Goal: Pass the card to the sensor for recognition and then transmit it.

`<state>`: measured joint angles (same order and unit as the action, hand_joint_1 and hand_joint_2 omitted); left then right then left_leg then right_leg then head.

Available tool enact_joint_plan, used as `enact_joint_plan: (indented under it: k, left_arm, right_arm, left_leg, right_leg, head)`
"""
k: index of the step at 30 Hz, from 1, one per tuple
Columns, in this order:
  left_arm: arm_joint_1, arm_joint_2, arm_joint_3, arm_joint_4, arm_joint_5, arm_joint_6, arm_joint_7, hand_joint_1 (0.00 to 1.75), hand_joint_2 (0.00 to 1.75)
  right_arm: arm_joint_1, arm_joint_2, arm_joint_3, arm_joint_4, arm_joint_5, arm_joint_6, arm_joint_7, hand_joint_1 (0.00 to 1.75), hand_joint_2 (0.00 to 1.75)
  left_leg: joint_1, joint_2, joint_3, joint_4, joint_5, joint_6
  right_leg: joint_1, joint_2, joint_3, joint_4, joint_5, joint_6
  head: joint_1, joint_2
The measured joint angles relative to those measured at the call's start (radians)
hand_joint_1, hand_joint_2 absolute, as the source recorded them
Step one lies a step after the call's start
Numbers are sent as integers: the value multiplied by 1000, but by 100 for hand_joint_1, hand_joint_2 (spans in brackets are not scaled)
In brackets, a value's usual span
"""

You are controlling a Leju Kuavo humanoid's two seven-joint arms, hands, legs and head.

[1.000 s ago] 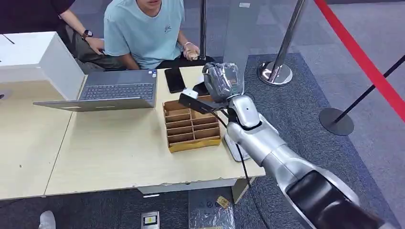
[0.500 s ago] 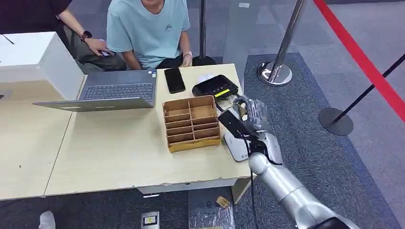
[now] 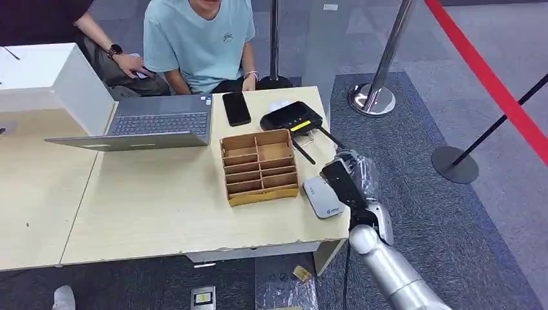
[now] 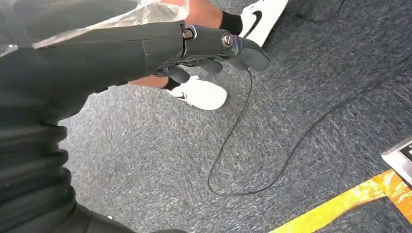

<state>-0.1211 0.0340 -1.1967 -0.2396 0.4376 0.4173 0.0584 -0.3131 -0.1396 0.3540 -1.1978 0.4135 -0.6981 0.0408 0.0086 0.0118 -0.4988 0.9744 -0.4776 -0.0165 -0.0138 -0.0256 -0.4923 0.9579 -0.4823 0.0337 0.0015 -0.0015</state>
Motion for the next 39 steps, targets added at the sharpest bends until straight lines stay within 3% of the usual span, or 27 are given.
enact_joint_plan:
  k: [13, 39]
  left_arm:
    - [0, 0, 6, 0, 2, 2, -3, 0, 175]
    - [-1, 1, 8, 0, 6, 3, 4, 0, 175]
  right_arm:
    - [18, 17, 3, 16, -39, 1, -11, 175, 175]
    - [18, 61, 22, 223, -126, 1, -72, 175, 175]
  left_leg:
    - [0, 0, 0, 0, 0, 0]
    - [0, 0, 0, 0, 0, 0]
  right_leg:
    - [0, 0, 0, 0, 0, 0]
    - [0, 0, 0, 0, 0, 0]
  head:
    - [0, 0]
    - [0, 0]
